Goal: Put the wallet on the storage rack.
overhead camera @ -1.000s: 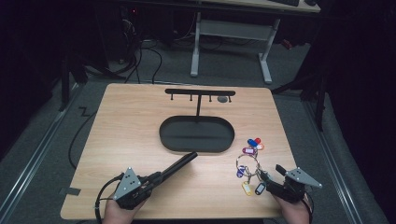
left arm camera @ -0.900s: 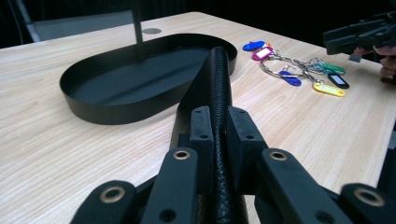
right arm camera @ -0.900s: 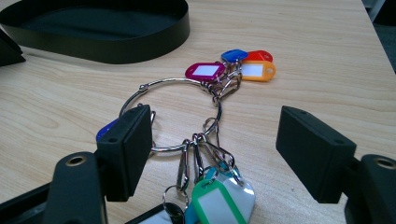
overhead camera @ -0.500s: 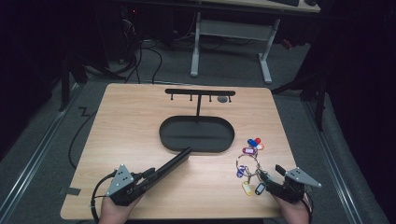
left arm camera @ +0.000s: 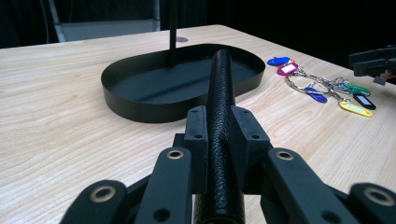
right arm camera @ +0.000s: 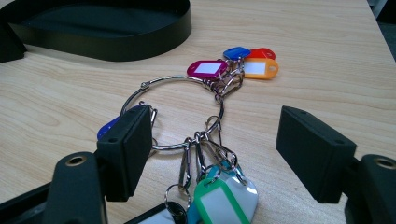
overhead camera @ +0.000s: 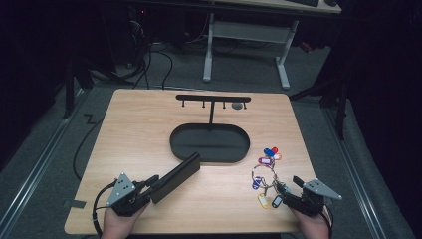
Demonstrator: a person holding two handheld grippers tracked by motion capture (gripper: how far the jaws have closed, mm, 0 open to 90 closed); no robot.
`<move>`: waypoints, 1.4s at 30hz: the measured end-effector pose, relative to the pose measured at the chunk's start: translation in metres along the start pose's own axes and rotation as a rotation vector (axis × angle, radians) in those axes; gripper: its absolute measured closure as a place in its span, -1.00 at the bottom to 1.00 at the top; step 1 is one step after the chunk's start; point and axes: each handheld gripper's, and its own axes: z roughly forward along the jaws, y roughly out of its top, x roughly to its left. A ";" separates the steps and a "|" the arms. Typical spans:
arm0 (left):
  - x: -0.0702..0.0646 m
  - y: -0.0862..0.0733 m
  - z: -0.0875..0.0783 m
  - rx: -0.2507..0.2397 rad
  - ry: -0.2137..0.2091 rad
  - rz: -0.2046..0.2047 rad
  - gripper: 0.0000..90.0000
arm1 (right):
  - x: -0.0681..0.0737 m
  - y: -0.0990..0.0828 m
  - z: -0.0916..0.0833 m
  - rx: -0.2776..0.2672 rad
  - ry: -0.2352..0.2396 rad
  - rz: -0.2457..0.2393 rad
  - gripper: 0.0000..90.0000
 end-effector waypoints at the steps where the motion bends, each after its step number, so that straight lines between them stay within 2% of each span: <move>1: 0.000 0.000 0.000 0.002 0.001 0.003 0.71 | 0.000 0.000 0.000 0.000 0.000 0.000 -0.39; 5: 0.000 0.000 0.001 0.013 -0.002 0.004 0.62 | 0.000 0.000 0.000 0.001 -0.001 0.000 -0.39; 8: 0.000 -0.001 0.003 0.032 0.013 0.017 0.52 | 0.000 0.000 0.000 0.002 -0.002 -0.002 -0.39; 22: -0.009 0.002 0.006 0.101 0.048 0.116 0.54 | -0.001 0.001 0.002 0.000 0.002 -0.006 -0.39; 27: -0.012 0.003 0.007 0.111 0.075 0.122 0.53 | -0.001 0.002 0.003 0.003 0.020 0.004 -0.39; 35: -0.017 0.012 0.012 0.191 0.097 0.154 0.53 | -0.001 0.001 0.006 -0.006 0.053 0.024 -0.39; 39: -0.019 0.017 0.014 0.234 0.100 0.153 0.55 | -0.002 0.002 0.008 -0.014 0.060 0.002 -0.39; 42: -0.020 0.023 0.016 0.281 0.104 0.168 0.55 | -0.001 0.003 0.009 -0.017 0.061 -0.005 -0.39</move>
